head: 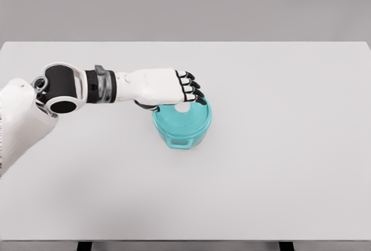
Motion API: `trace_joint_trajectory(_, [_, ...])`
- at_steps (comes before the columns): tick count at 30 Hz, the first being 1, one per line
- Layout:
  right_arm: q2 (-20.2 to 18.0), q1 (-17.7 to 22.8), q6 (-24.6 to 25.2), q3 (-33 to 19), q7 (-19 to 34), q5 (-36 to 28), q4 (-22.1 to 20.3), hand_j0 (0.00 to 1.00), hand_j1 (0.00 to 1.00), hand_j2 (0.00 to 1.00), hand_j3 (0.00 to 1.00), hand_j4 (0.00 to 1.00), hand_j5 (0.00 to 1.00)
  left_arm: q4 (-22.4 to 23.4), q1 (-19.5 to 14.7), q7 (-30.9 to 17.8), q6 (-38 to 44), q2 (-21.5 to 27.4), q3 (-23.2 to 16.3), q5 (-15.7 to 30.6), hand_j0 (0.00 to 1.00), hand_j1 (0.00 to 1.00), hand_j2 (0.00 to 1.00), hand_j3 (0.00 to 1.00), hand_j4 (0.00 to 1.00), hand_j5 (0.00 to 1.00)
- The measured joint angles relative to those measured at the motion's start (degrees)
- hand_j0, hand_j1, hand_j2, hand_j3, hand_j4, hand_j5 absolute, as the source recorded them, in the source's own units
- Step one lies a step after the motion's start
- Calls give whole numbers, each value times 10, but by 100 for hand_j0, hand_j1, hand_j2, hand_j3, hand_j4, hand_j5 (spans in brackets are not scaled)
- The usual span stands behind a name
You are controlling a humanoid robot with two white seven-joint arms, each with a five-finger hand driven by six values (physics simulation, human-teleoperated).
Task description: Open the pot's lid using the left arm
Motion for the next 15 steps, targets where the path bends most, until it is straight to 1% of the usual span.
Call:
trace_joint_trajectory(8, [0, 0, 0, 0, 0, 0, 0, 100, 100, 100, 100, 100, 100, 0, -3, 0, 0, -9, -2, 0, 95, 95, 95, 95, 95, 95])
trace_joint_trajectory(12, [0, 0, 0, 0, 0, 0, 0, 100, 100, 100, 100, 100, 100, 1, -3, 0, 0, -11, -4, -1, 92, 92, 92, 92, 92, 92])
trace_joint_trajectory(15, [0, 0, 0, 0, 0, 0, 0, 100, 100, 100, 100, 100, 100, 3, -3, 0, 0, -11, -8, -2, 87, 87, 87, 87, 87, 87])
